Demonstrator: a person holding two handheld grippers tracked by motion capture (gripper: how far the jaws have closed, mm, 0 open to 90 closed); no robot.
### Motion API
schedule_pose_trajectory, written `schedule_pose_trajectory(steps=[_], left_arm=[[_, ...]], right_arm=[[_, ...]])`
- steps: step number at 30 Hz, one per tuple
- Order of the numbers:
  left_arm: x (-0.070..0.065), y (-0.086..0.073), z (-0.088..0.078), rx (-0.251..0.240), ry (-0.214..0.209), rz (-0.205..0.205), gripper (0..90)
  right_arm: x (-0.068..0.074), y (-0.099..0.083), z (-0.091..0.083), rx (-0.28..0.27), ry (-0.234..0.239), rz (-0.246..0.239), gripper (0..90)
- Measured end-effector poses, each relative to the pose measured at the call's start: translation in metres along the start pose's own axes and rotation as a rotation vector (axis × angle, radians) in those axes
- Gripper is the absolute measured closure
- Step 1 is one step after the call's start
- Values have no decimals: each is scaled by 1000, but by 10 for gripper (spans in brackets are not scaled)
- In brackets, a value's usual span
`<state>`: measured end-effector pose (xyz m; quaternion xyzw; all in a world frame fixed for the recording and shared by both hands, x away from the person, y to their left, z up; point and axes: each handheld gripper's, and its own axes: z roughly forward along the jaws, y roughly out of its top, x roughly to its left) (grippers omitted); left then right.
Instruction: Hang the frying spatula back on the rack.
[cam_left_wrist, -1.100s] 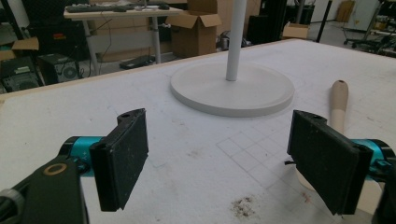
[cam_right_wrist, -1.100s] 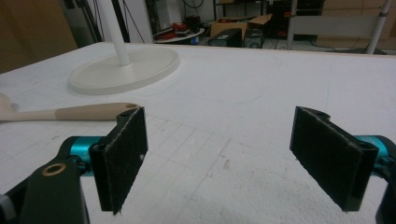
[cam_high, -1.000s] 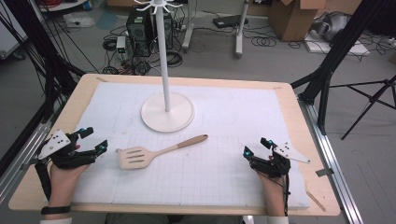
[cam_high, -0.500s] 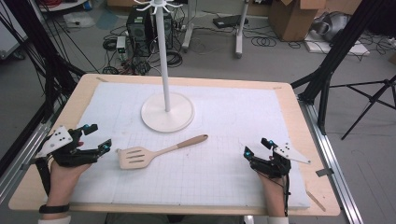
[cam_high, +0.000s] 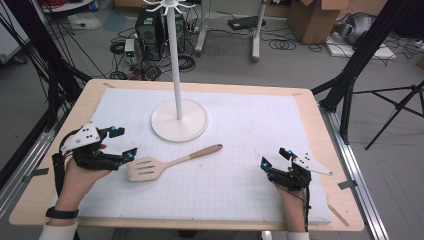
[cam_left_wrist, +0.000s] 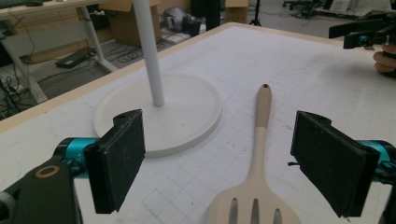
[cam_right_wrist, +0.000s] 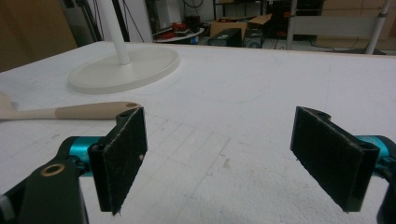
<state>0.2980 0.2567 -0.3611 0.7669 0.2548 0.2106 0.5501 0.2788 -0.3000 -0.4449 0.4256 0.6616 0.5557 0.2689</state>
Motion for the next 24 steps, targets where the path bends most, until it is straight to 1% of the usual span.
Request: schedule_pose_trajectory(steps=[1, 2, 3, 4, 5, 6, 7, 8, 9, 10, 11, 12, 14, 16, 18, 19, 20, 24], left_arm=[[-2, 3, 7, 18, -12, 6, 164], [-2, 3, 7, 18, -12, 6, 159], [-4, 5, 14, 36, -31, 14, 158], [-4, 5, 14, 36, -31, 14, 157], [-6, 7, 20, 55, -45, 19, 156], [-6, 7, 20, 55, -45, 19, 156], [-8, 8, 26, 64, -58, 20, 155], [-8, 8, 26, 64, -58, 20, 154], [-9, 9, 32, 79, -74, 21, 154], [-9, 9, 32, 79, -74, 21, 154], [-11, 9, 39, 101, -89, 27, 154], [-11, 9, 39, 101, -89, 27, 154], [-13, 9, 47, 123, -98, 33, 155], [-15, 10, 53, 148, -111, 45, 156], [-18, 11, 60, 186, -119, 52, 159], [-20, 11, 66, 211, -131, 58, 159], [-20, 11, 66, 211, -131, 58, 160], [-24, 11, 80, 275, -144, 70, 162]], right_arm=[[0, 0, 0, 0, 1, 1, 176], [0, 0, 0, 0, 1, 1, 176], [0, 0, 0, 1, 2, 1, 176], [0, 0, 0, 1, 2, 1, 176], [0, 0, 0, 2, 2, 1, 177], [0, 0, 0, 2, 2, 1, 177], [0, 0, 0, 2, 3, 3, 176], [0, 0, 0, 2, 3, 3, 176], [0, 0, 0, 2, 2, 2, 177], [0, 0, 0, 2, 2, 2, 177], [0, 0, 0, 2, 2, 2, 176], [0, 0, 0, 2, 2, 2, 176], [0, 0, 0, 2, 3, 4, 176], [0, 0, 0, 1, 4, 5, 176], [0, 0, 0, 1, 5, 7, 174], [0, 0, 0, 1, 6, 8, 174], [0, 0, 0, 1, 7, 10, 174], [0, 0, 0, 3, 7, 14, 174]])
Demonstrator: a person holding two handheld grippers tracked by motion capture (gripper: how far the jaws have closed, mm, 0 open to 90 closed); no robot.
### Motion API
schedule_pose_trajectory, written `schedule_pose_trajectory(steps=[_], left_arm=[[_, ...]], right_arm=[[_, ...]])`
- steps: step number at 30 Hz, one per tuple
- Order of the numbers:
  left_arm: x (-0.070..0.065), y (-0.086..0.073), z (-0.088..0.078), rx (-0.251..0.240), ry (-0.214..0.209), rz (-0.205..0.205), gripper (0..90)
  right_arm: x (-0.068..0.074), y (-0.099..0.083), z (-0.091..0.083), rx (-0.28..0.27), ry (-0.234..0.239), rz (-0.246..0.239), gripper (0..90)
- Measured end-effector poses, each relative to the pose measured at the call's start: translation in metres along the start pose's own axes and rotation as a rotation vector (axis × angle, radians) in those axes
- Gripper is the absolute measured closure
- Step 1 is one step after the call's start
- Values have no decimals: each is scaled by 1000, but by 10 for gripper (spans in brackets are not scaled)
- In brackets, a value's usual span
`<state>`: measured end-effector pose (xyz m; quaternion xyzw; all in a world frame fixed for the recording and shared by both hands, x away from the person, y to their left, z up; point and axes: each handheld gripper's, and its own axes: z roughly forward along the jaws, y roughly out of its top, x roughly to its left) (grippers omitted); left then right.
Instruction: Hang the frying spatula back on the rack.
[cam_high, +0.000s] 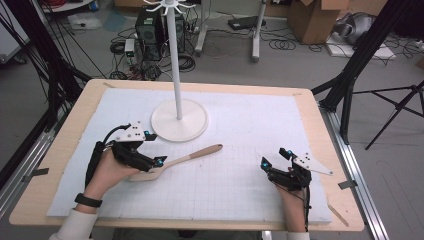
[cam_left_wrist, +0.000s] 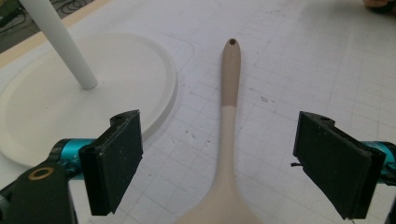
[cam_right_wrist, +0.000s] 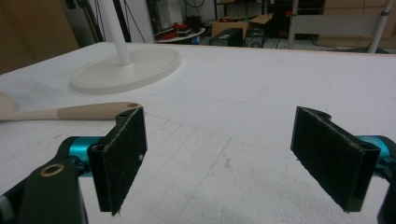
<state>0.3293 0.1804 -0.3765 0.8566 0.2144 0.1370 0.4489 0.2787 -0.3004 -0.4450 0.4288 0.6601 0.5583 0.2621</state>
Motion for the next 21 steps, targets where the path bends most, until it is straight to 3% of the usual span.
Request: schedule_pose_trajectory(steps=[13, 18, 21], left_arm=[[-1, 6, 23, 125, -27, 13, 221], [-2, 9, 33, 164, -50, 22, 263], [-3, 10, 41, 211, -72, 36, 304]], right_arm=[[0, 0, 0, -1, -1, -2, 174], [-1, 0, 0, -1, -1, 0, 174], [-1, 0, 0, -1, -1, 2, 174]])
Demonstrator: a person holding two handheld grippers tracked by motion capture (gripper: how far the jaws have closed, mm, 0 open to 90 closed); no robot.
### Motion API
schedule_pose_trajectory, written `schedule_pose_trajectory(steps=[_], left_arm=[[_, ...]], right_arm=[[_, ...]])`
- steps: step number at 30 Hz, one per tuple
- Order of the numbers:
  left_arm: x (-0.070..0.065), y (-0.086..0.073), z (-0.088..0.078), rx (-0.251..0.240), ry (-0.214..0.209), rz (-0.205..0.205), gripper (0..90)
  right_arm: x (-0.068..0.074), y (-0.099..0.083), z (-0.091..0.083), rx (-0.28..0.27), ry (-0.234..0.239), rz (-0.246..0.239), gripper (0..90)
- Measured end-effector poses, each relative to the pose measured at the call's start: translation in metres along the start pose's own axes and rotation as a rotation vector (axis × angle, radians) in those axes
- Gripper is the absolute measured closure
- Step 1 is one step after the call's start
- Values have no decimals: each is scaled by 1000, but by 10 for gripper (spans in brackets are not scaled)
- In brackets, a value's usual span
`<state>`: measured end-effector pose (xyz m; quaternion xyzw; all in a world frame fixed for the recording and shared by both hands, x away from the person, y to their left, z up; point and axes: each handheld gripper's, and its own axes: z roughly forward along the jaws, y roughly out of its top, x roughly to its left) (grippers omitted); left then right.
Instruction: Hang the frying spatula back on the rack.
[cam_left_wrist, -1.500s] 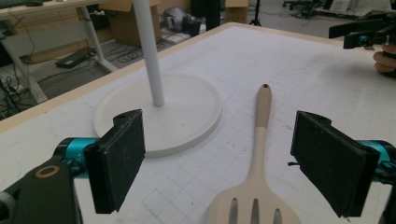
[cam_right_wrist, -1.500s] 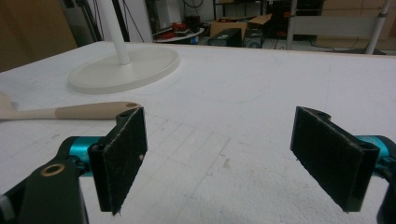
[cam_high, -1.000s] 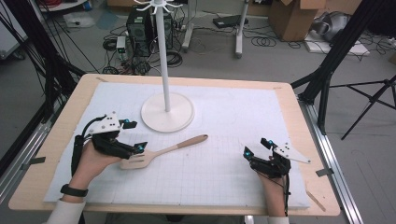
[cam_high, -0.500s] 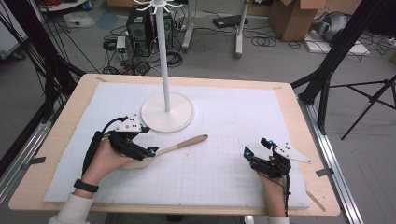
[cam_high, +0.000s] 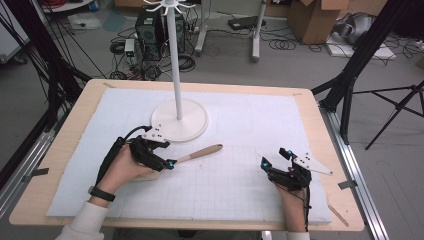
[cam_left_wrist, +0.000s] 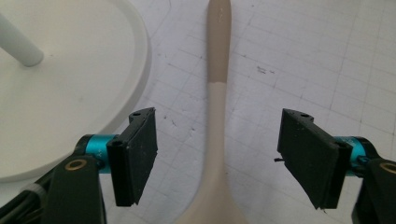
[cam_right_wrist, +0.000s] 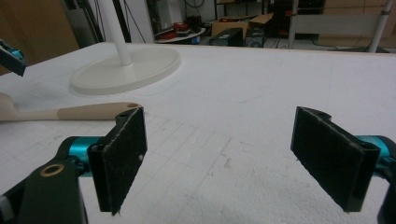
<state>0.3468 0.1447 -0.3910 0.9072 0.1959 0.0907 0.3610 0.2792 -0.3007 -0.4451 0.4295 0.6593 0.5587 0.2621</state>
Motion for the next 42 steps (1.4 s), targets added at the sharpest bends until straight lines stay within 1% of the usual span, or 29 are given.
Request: schedule_pose_trajectory(steps=[1, 3, 4, 5, 6, 7, 8, 9, 10, 11, 14, 15, 16, 18, 21, 22, 23, 25, 27, 28, 30, 31, 32, 33, 36, 38, 41, 42], left_arm=[[0, 0, 0, 0, 0, 0, 316], [0, 1, 4, 31, -2, 7, 323], [0, 2, 6, 42, -4, 5, 350], [1, 3, 8, 59, -11, 11, 350], [1, 3, 11, 74, -20, 9, 377], [0, 4, 13, 84, -23, 10, 383], [0, 4, 13, 84, -23, 10, 393], [0, 4, 14, 94, -23, 12, 393], [0, 4, 16, 105, -22, 17, 429], [0, 4, 17, 112, -22, 18, 429], [1, 6, 22, 145, -23, 16, 485], [1, 6, 22, 145, -23, 16, 497], [2, 7, 24, 162, -28, 29, 513], [1, 8, 25, 168, -32, 25, 530], [1, 11, 29, 201, -32, 33, 563], [1, 12, 33, 214, -36, 25, 581], [1, 12, 33, 214, -36, 25, 587], [2, 14, 35, 230, -35, 29, 590], [2, 15, 37, 241, -36, 21, 603], [3, 16, 37, 251, -35, 30, 608], [4, 18, 38, 270, -46, 23, 635], [4, 18, 38, 270, -46, 23, 641], [4, 18, 39, 278, -48, 21, 641], [5, 19, 40, 298, -46, 21, 650], [4, 19, 43, 309, -46, 14, 661], [5, 19, 45, 322, -52, 15, 673], [7, 18, 46, 317, -60, -6, 690], [7, 19, 46, 324, -61, -3, 690]], right_arm=[[0, 0, 0, 0, 0, 0, 174], [0, 0, 0, 1, 1, 0, 174], [0, 0, 0, 0, 1, 1, 174], [0, 0, 0, 0, 1, 1, 174], [0, 0, 0, 1, 1, 1, 174], [0, 0, 0, 1, 1, 1, 174], [0, 0, 0, 1, 1, 1, 174], [0, 0, 0, -1, 2, -1, 174], [0, 0, 0, 0, 3, -1, 174], [0, 0, 0, 0, 3, -1, 174], [-1, 0, 0, -2, 4, 0, 174], [-1, 0, 0, -2, 4, 0, 174], [-1, 0, 0, -1, 3, 1, 174], [-1, 0, 0, 1, 3, 4, 174], [-1, 0, 0, 0, 4, 2, 174], [-1, 0, 0, -1, 4, 5, 174], [-1, 0, 0, -1, 4, 5, 174], [-1, 0, 0, -1, 6, 3, 174], [-1, 0, 0, 0, 7, 6, 174], [-1, 0, 0, 0, 8, 8, 174], [-1, 0, 0, -3, 9, 7, 174], [-1, 0, 0, -3, 9, 7, 174], [-1, 0, 0, -3, 9, 7, 174], [-1, 0, 0, -3, 9, 8, 174], [-2, 0, 0, -3, 9, 7, 174], [-2, 0, 0, -5, 9, 9, 174], [-2, 0, 0, -3, 12, 10, 174], [-2, 0, 0, -3, 12, 10, 174]])
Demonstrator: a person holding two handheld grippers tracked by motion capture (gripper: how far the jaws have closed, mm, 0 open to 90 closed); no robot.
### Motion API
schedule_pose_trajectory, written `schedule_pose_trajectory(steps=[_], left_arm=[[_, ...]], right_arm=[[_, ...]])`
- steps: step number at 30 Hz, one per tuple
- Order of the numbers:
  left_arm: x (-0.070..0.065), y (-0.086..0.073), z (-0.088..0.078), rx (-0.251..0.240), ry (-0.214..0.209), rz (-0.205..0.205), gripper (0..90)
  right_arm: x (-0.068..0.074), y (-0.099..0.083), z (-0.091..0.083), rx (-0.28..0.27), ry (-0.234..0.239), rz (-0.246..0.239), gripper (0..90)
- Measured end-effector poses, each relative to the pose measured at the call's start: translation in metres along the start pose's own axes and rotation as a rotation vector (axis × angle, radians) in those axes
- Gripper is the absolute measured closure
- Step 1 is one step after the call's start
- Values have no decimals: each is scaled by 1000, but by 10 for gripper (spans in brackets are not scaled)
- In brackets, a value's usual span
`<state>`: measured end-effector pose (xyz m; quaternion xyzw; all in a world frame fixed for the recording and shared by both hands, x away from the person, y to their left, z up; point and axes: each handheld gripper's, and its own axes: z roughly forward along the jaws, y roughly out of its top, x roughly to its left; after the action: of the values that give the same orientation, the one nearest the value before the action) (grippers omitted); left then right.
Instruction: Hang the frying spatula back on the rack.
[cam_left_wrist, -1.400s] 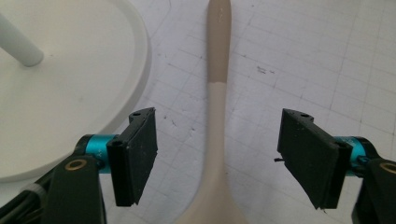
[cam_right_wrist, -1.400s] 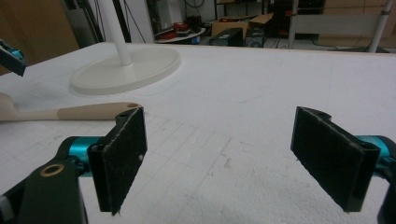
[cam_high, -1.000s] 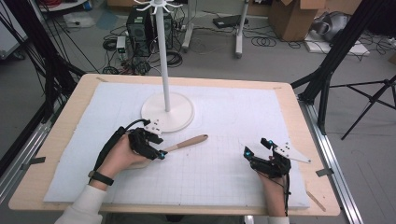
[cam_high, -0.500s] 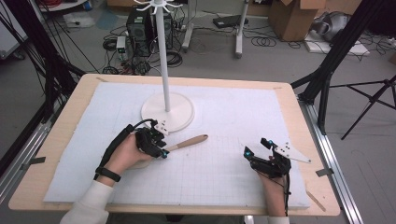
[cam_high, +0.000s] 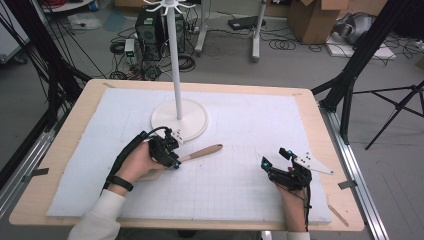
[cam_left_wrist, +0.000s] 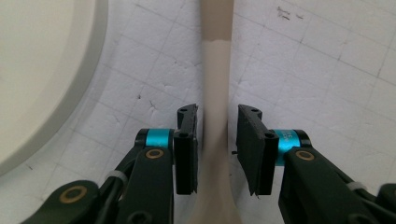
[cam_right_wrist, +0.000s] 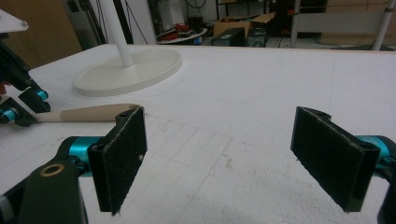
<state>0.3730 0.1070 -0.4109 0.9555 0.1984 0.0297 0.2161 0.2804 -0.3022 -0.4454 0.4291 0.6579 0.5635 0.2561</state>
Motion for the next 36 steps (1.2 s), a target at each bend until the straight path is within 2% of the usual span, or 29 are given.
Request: schedule_pose_trajectory(steps=[7, 14, 20, 25, 32, 35, 36], left_arm=[[-3, 8, 2, 57, 14, 24, 713], [-1, 7, 2, 52, 5, 16, 776], [-7, 7, 2, 46, 41, 47, 776], [-7, 10, 2, 73, 41, 55, 777], [-7, 5, 1, 28, 36, 81, 780], [-6, 1, -1, -15, 37, 65, 780], [-5, 1, -2, -15, 36, 61, 780]], right_arm=[[0, 0, 0, 3, 1, 4, 174], [0, 0, 0, 5, 5, 8, 174], [0, 0, 1, 8, 7, 6, 174], [0, 0, 1, 9, 10, 1, 174], [-1, 0, 1, 4, 9, 7, 174], [-1, 0, 0, 4, 9, 14, 174], [-1, 0, 0, 3, 9, 13, 174]])
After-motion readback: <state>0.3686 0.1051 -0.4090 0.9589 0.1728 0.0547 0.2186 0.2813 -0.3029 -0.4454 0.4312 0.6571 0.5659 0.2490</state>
